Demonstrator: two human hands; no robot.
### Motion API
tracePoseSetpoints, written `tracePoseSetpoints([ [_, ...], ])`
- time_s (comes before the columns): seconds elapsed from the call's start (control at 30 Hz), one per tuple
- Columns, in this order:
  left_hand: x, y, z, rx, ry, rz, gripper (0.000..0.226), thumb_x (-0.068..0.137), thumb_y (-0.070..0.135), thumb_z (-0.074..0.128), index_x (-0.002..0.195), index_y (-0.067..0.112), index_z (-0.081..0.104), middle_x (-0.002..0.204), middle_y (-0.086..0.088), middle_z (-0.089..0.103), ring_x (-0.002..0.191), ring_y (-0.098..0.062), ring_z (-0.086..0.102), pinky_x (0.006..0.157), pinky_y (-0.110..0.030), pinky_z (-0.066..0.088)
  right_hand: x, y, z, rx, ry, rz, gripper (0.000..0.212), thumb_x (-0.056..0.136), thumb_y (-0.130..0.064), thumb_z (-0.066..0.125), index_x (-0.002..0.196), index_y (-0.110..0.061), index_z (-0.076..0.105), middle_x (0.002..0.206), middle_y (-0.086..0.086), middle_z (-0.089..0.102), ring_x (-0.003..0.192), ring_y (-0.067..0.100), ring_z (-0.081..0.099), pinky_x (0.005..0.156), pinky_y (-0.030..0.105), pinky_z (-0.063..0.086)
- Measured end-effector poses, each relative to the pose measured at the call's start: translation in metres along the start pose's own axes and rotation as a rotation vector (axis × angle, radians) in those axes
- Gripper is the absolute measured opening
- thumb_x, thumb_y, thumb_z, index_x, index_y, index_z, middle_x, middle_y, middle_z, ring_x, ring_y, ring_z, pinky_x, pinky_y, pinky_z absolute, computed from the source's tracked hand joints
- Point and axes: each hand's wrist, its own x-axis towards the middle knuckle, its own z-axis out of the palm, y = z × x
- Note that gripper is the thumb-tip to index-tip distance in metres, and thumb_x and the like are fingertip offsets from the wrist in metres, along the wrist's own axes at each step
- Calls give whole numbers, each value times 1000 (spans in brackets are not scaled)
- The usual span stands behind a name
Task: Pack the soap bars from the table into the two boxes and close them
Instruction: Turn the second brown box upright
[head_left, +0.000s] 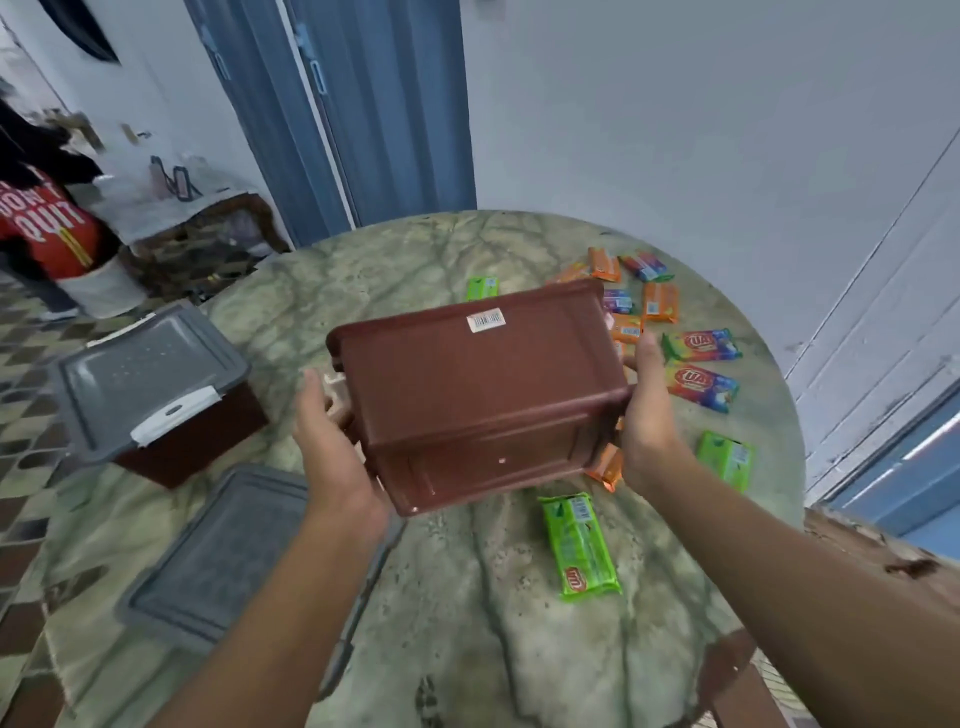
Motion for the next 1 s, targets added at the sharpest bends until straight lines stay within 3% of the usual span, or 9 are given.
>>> tracePoseSetpoints([
  [0.07, 0, 4, -16, 6, -31, -72, 46, 91, 61, 60, 98, 16, 58, 71, 6, 63, 66, -12, 68, 55, -24, 56, -18, 2, -4, 1, -64, 37, 73, 103, -68, 26, 66, -38, 81, 79, 6, 77, 73, 19, 74, 69, 30, 57],
  [0.13, 1, 8, -32, 20, -101, -126, 58, 84, 68, 62, 111, 16, 65, 96, -3, 69, 96, -27, 68, 82, -40, 58, -28, 5, -3, -46, -90, 80, 76, 101, -70, 28, 55, -37, 78, 79, 12, 76, 76, 28, 73, 85, 41, 57],
  [0.23, 0, 10, -46, 138, -136, -150, 62, 89, 63, 59, 119, 10, 72, 115, -15, 72, 101, -30, 71, 87, -43, 58, -25, 16, -5, -87, -129, 106, 76, 94, -79, 35, 84, -23, 84, 104, 22, 75, 97, 39, 73, 97, 52, 56],
  [0.37, -3, 21, -58, 146, -107, -175, 56, 81, 75, 61, 88, 20, 71, 89, -6, 71, 86, -27, 67, 76, -39, 52, -20, 21, -8, -160, -154, 76, 66, 93, -82, 31, 110, -35, 74, 94, 5, 74, 84, 23, 69, 70, 30, 54],
  [0.5, -2, 19, -68, 139, -65, -182, 77, 76, 74, 68, 126, 16, 63, 110, -7, 72, 99, -26, 72, 92, -45, 53, -22, 21, -1, -126, -241, 62, 59, 80, -89, 43, 108, -44, 71, 101, 9, 68, 100, 28, 67, 99, 49, 49],
  [0.6, -4, 19, -77, 137, -70, -198, 29, 92, 44, 57, 102, 18, 65, 76, -3, 68, 65, -20, 69, 72, -36, 51, -32, 20, 6, -143, -258, 70, 38, 87, -68, 47, 91, -36, 68, 92, 10, 57, 81, 26, 57, 69, 36, 43],
  [0.67, -7, 21, -84, 140, -81, -167, 19, 92, 27, 50, 102, 18, 64, 81, -6, 64, 68, -20, 63, 69, -35, 48, -32, 23, 5, -100, -256, 54, 26, 86, -51, 48, 94, -35, 67, 87, 8, 59, 77, 25, 54, 63, 32, 39],
  [0.87, -1, 26, -119, 152, -90, -138, 57, 78, 5, 47, 133, 18, 56, 123, -14, 62, 99, -25, 58, 79, -37, 44, -34, 45, -15, -17, -267, 138, 55, 84, -28, 43, 137, -39, 56, 76, 5, 59, 55, 15, 59, 53, 27, 46],
  [1.0, -6, 26, -148, 266, -184, -243, 78, 57, 5, 50, 134, 10, 60, 121, -20, 64, 103, -32, 58, 79, -41, 44, -52, 53, -17, 60, -355, 189, 53, 89, -7, 35, 129, -25, 64, 97, 7, 71, 64, 17, 69, 53, 29, 56],
])
